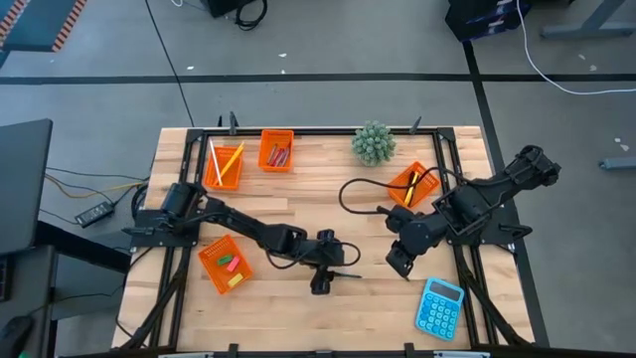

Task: Sort crayons/erasers/pens/pencils in bins
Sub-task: Put the left green crayon into the middle orange bin

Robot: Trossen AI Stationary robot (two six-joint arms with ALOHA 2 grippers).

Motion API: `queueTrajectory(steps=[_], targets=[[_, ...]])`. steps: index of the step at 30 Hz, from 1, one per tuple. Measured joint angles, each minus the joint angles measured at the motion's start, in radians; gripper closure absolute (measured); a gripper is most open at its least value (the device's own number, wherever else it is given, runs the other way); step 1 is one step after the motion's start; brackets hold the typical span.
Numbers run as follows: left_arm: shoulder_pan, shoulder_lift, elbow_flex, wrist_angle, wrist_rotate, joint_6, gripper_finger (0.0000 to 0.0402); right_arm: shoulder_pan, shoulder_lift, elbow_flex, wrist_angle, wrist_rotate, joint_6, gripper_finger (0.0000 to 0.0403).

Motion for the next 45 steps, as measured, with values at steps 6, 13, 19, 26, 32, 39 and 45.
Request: queueTrajectory(steps=[6,13,19,26,32,39,45], targets=[[-0.033,0.005,0.000,0.015,0.037,0.059,0.0221,-0.001,0.000,0.000,0.000,0.014,0.034,0.0296],[-0.038,0.044,0.000,-0.020,0.014,0.117,0.0230,0.000,0.000,0.000,0.018,0.023,0.103,0.0296],[-0.022,0.047,0.000,-0.008,0.002,0.106,0.0229,0.000,0.000,0.000,0.041,0.067,0.125,0.0296],[-0.021,0.047,0.000,0.007,0.003,0.074,0.0225,0.000,0.000,0.000,0.059,0.104,0.125,0.0296],[-0.018,0.053,0.000,0.024,0.003,0.072,0.0226,0.000,0.000,0.000,0.061,0.144,0.134,0.0296],[-0.020,0.065,0.000,0.058,0.005,0.070,0.0226,0.000,0.000,0.000,0.060,0.161,0.138,0.0296],[-0.020,0.103,-0.001,0.070,0.006,0.044,0.0226,0.000,0.000,0.000,0.061,0.179,0.144,0.0296]])
